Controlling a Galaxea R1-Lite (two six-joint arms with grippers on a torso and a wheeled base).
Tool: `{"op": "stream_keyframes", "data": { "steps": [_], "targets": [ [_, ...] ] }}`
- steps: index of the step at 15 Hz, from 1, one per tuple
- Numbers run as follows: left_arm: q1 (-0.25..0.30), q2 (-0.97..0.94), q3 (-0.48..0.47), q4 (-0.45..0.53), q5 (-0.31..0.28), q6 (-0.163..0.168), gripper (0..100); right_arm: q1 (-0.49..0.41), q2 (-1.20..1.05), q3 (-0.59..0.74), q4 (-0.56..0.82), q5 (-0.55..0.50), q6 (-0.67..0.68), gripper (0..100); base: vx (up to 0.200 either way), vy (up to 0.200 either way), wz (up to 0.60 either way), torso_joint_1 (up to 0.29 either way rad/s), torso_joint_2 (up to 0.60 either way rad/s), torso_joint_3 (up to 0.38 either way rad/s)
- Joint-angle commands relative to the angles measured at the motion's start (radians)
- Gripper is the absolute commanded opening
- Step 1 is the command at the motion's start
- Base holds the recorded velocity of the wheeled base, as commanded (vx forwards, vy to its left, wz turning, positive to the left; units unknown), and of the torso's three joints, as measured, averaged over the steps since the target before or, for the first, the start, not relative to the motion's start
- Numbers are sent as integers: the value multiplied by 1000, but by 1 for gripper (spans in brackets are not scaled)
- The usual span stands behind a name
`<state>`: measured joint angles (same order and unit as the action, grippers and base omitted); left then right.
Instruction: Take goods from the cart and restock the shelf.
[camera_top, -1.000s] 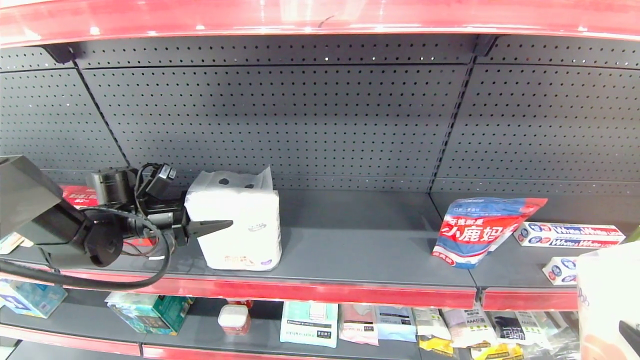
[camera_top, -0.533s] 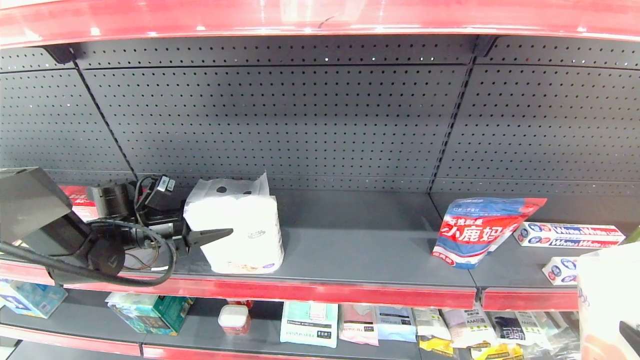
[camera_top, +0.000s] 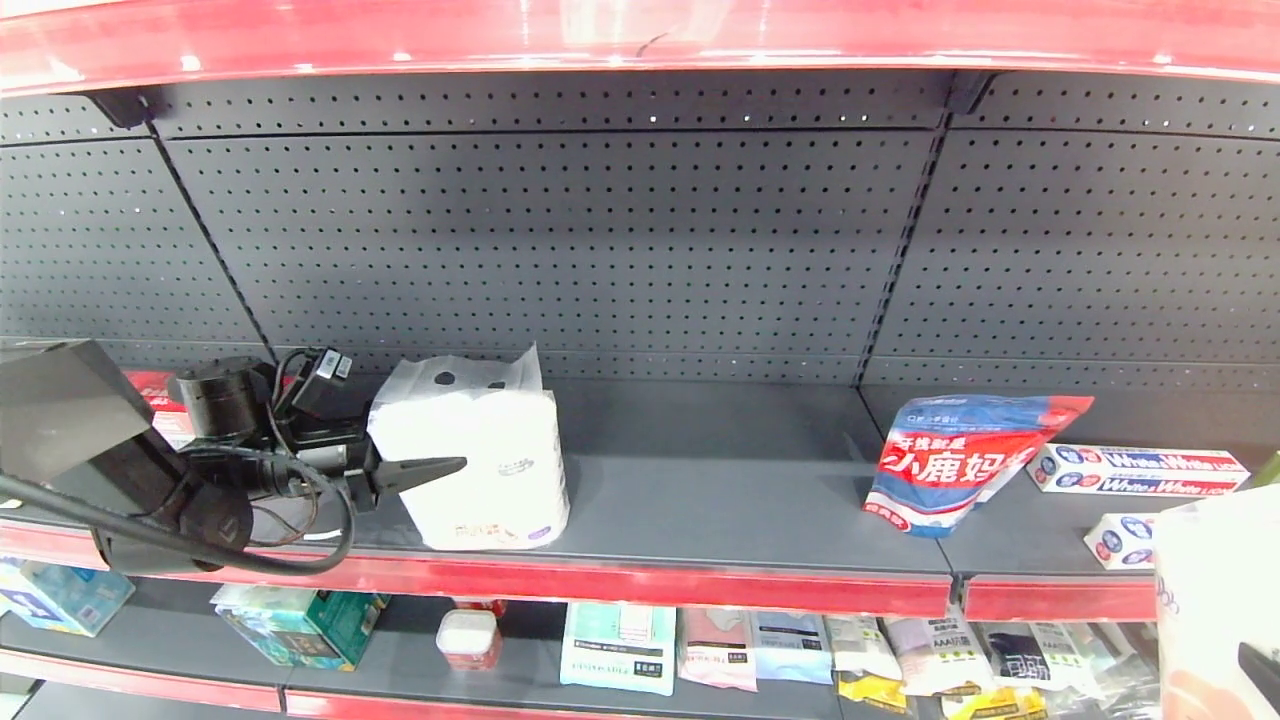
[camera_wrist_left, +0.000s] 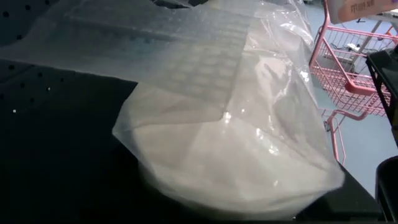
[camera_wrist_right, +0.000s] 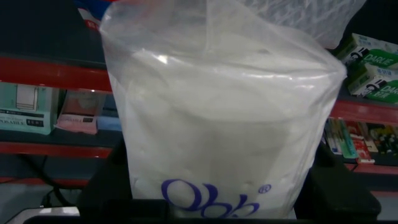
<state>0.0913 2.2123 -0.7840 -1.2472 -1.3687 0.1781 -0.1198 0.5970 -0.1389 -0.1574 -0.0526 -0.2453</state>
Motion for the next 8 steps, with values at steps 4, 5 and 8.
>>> {"op": "stream_keyframes", "data": {
  "steps": [4,5,8],
  "targets": [
    [2,13,48,-210,-44,-150,0,0,1,1,-1,0,0,0,0,0,0,0,0,0],
    [2,17,55,-230,-44,-158,0,0,1,1,-1,0,0,0,0,0,0,0,0,0],
    [5,82,46,-311,-38,-167,0,0,1,1,-1,0,-2,0,0,0,0,0,0,0]
  ]
}}
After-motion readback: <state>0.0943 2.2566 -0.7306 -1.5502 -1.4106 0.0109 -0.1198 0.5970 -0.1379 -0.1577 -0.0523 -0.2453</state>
